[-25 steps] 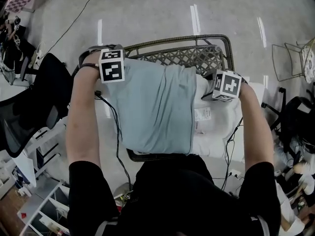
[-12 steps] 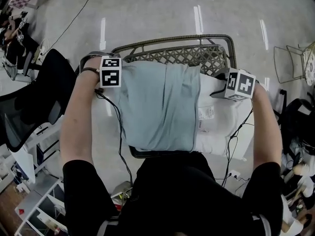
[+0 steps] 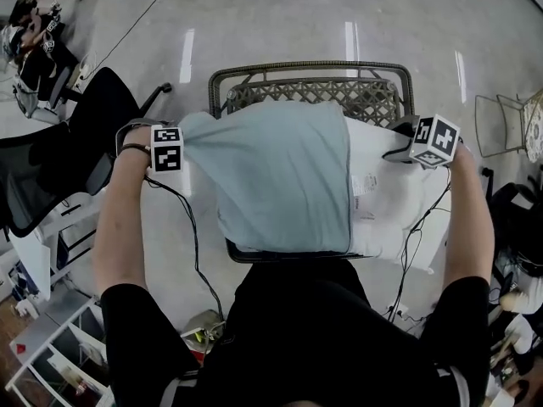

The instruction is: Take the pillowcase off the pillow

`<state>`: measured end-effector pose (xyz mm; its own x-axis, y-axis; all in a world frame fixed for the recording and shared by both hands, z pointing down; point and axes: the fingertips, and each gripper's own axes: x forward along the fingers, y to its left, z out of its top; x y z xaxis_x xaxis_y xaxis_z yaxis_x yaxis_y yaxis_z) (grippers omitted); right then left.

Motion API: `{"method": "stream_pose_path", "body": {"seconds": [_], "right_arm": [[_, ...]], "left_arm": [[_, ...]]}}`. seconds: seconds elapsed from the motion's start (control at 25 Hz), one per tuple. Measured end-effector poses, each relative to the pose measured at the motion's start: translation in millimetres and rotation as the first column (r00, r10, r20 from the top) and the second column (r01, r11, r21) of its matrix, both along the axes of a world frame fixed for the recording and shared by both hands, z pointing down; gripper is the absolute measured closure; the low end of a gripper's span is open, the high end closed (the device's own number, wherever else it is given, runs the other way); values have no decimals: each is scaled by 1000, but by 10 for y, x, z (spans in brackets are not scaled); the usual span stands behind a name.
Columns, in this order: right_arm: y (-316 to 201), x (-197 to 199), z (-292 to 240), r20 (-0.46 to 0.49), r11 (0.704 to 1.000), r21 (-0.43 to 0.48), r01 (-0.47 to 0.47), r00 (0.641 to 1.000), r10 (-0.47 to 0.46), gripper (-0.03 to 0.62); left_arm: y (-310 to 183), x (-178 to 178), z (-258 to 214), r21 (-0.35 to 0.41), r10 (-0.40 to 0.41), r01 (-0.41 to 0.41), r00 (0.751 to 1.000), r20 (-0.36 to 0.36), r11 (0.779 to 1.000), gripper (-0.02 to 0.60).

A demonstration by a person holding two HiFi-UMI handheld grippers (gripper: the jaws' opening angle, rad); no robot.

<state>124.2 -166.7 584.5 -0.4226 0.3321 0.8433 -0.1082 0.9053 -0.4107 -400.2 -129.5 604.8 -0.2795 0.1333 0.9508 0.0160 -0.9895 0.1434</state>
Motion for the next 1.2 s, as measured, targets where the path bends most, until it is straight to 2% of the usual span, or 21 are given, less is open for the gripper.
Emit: {"method": "stream_pose_path", "body": {"seconds": [0.16, 0.24, 0.28, 0.32, 0.36, 0.4, 0.48, 0.52, 0.64, 0.76, 0.8, 0.84, 1.0, 1.12, 1.2], "right_arm": [[2, 10, -9, -13, 1000, 13, -10, 1000, 10, 349], [9, 0, 9, -60, 999, 43, 23, 998, -21, 341], [13, -10, 23, -86, 997, 59, 47, 995, -42, 332], [17, -20, 34, -109, 995, 71, 69, 992, -61, 324], [19, -27, 40, -126, 993, 80, 85, 989, -75, 318], [19, -29, 40, -139, 992, 87, 96, 987, -83, 312], [16, -31, 34, -152, 989, 100, 106, 984, -90, 307], [19, -34, 30, -154, 988, 107, 109, 984, -92, 306], [70, -62, -3, -147, 988, 116, 106, 985, -89, 306], [111, -82, -38, -127, 987, 123, 103, 988, -88, 312], [114, -85, -44, -119, 987, 124, 102, 989, -88, 317], [112, -85, -47, -111, 987, 124, 99, 990, -86, 323], [51, -33, -45, -73, 991, 112, 72, 995, -64, 342], [11, 26, -51, -35, 996, 80, 33, 999, -30, 347], [-20, 55, -57, -17, 998, 67, 14, 1000, -13, 349]], "left_arm": [[301, -5, -29, -35, -92, 91, 995, -24, 995, 575], [243, 153, -68, -5, -120, 120, 990, -69, 993, 574], [156, 264, -105, 28, -119, 122, 988, -102, 992, 573], [54, 408, -162, 61, -117, 127, 982, -145, 990, 536], [-52, 585, -235, 86, -120, 139, 972, -201, 986, 463], [-157, 785, -315, 103, -124, 156, 957, -262, 982, 435], [-345, 1160, -423, 118, -119, 172, 926, -359, 978, 426], [-425, 1303, -415, 125, -105, 163, 920, -379, 979, 423], [-575, 1567, -144, 135, -34, 86, 937, -348, 987, 390], [-552, 1736, 218, 97, -2, 34, 950, -312, 995, 396], [-530, 1767, 310, 88, 3, 25, 953, -304, 996, 465], [-516, 1779, 377, 87, 9, 18, 955, -296, 996, 571], [-585, 1527, 352, 155, 56, -23, 974, -217, 988, 572], [-567, 1302, 119, 202, 131, -95, 976, -172, 975, 574], [-451, 1198, 26, 205, 175, -143, 974, -143, 968, 574]]}}
